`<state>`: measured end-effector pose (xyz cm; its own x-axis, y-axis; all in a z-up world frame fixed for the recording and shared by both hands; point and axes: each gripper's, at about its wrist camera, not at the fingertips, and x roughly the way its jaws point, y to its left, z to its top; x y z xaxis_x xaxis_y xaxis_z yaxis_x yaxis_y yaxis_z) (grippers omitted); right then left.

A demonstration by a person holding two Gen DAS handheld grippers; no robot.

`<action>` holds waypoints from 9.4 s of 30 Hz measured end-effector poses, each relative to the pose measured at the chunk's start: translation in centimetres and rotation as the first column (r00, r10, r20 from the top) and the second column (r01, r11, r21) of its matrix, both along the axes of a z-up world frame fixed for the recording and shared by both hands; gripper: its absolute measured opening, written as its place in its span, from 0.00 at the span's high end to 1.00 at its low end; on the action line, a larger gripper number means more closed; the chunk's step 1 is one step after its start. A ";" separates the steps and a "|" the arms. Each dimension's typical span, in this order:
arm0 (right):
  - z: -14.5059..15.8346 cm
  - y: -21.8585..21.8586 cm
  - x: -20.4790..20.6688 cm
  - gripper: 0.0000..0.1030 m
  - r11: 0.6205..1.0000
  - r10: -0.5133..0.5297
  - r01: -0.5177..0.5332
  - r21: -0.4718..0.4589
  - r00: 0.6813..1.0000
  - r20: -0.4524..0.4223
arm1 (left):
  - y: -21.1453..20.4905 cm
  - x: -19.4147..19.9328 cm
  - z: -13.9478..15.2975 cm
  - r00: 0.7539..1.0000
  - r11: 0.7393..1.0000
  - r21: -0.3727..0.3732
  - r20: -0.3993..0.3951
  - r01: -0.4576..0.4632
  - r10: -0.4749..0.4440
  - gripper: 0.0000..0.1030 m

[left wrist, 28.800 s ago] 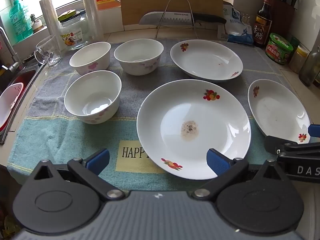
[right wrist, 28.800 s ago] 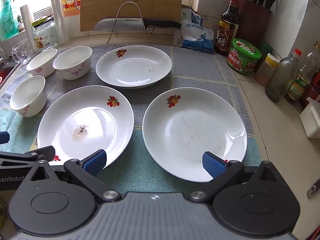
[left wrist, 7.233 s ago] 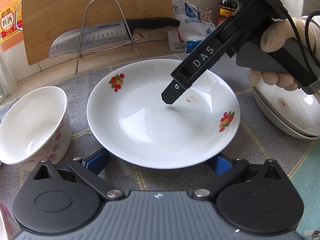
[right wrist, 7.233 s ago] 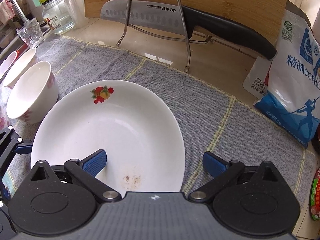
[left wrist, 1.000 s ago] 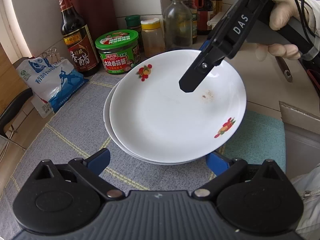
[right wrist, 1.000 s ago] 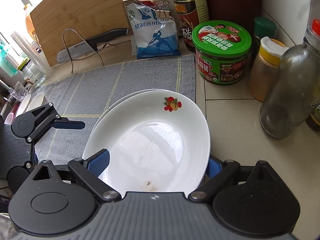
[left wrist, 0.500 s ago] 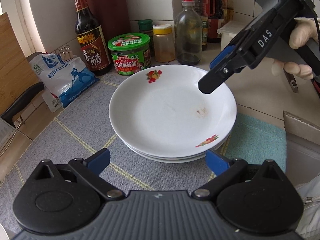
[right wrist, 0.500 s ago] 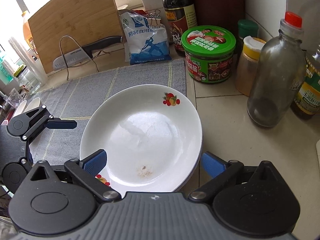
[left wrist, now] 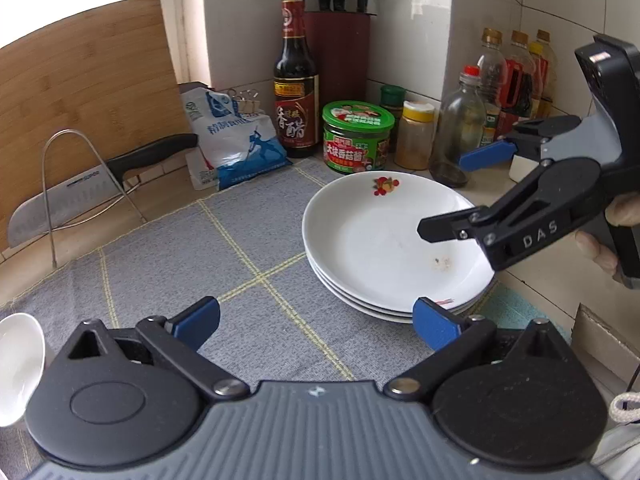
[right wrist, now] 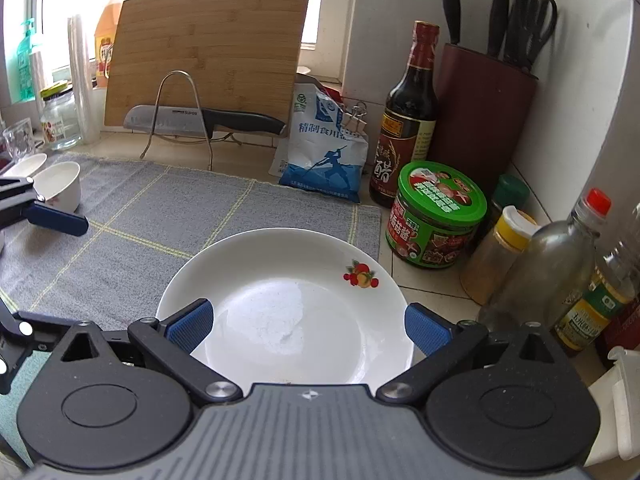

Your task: Organize plates and bowls

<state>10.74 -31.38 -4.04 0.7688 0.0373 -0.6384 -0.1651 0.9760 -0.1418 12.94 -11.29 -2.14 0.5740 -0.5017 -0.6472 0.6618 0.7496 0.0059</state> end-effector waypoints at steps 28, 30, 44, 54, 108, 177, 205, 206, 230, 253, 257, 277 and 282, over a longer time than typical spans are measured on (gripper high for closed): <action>-2.7 21.9 -2.0 0.00 0.981 0.186 -0.182 0.063 0.980 -0.069 | 19.9 -4.0 0.6 0.988 0.988 0.029 0.006 -0.154 0.154 0.01; -3.0 23.2 -2.2 0.00 0.976 0.215 -0.211 0.053 0.973 -0.080 | 20.9 -4.1 0.6 0.988 0.987 0.041 0.013 -0.153 0.152 0.01; -4.4 31.2 -2.3 0.00 0.900 0.436 -0.433 0.045 0.898 -0.060 | 28.8 -0.5 0.5 0.983 0.971 0.153 0.029 -0.183 0.181 0.01; -5.1 36.1 -1.5 0.00 0.848 0.530 -0.529 0.025 0.847 -0.035 | 31.0 2.2 -0.9 0.977 0.967 0.160 -0.050 -0.196 0.206 0.08; -3.9 35.5 -2.1 0.21 0.867 0.497 -0.495 0.056 0.867 -0.040 | 28.2 3.8 -1.5 0.977 0.997 0.070 -0.207 -0.039 0.053 0.43; -2.4 27.1 -5.3 0.00 0.968 0.250 -0.248 0.040 0.967 -0.046 | 22.2 2.1 -1.0 0.993 0.997 -0.004 -0.084 0.083 -0.083 0.10; -0.6 28.1 2.0 0.00 0.933 0.353 -0.359 -0.026 0.928 -0.118 | 24.1 5.1 -3.5 0.976 0.976 -0.021 -0.007 -0.216 0.216 0.09; -0.5 28.1 2.4 0.00 0.931 0.358 -0.364 -0.031 0.925 -0.124 | 24.1 5.3 -3.5 0.974 0.974 -0.027 -0.010 -0.224 0.224 0.09; -1.5 29.3 13.6 0.00 0.866 0.494 -0.499 0.020 0.849 -0.187 | 22.9 8.2 -5.3 0.953 0.953 -0.003 0.007 -0.303 0.303 0.10; -3.5 31.4 19.3 0.21 0.824 0.567 -0.540 0.174 0.781 -0.262 | 22.5 8.2 -5.2 0.950 0.950 -0.018 0.024 -0.311 0.311 0.14; -3.6 31.5 19.4 0.21 0.819 0.573 -0.540 0.192 0.775 -0.265 | 22.4 8.4 -5.2 0.952 0.953 -0.015 0.028 -0.303 0.303 0.14; -2.7 31.1 18.7 0.22 0.817 0.576 -0.527 0.235 0.775 -0.260 | 22.3 7.9 -4.3 0.960 0.960 0.001 0.026 -0.279 0.279 0.14; -1.7 30.7 17.7 0.21 0.818 0.571 -0.519 0.248 0.782 -0.249 | 22.2 7.0 -3.3 0.965 0.965 0.008 0.035 -0.261 0.261 0.14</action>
